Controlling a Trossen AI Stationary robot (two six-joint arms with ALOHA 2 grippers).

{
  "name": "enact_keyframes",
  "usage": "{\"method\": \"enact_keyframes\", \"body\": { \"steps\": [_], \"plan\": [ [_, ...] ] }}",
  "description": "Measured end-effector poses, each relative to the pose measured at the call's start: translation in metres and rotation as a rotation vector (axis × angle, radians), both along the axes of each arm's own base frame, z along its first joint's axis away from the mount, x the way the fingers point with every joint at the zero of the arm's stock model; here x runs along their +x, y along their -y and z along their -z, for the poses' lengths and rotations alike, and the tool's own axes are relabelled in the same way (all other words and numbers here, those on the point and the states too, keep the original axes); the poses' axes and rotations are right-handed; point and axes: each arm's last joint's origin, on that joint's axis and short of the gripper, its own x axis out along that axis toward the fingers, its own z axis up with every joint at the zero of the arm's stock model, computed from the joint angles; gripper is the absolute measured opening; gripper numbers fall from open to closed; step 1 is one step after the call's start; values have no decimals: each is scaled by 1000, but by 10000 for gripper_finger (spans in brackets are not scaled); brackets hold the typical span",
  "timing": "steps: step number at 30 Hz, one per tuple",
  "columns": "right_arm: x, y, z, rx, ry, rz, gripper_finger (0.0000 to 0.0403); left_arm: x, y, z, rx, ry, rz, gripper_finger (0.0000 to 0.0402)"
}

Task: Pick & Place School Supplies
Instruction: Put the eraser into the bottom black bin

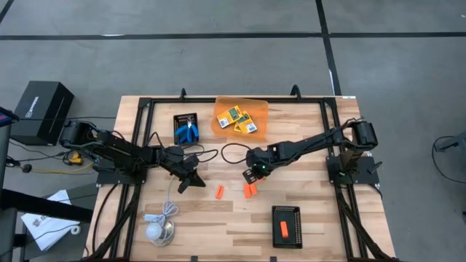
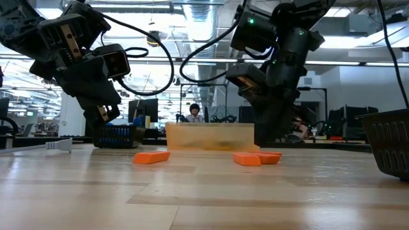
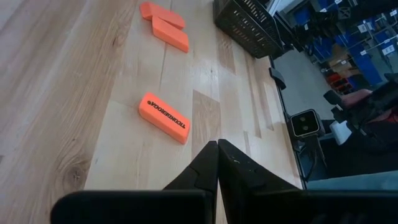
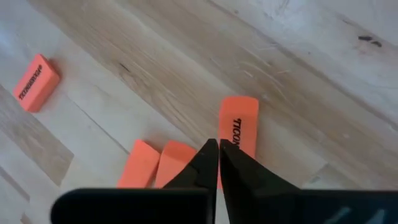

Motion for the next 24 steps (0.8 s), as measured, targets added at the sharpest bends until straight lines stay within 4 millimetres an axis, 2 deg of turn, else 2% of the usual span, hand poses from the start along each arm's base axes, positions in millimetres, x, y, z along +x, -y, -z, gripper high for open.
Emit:
{"method": "enact_keyframes", "body": {
  "steps": [24],
  "plan": [
    [-7,0,6,20,-45,-13,0,0,0,0,2,0,1,2]
  ]
}}
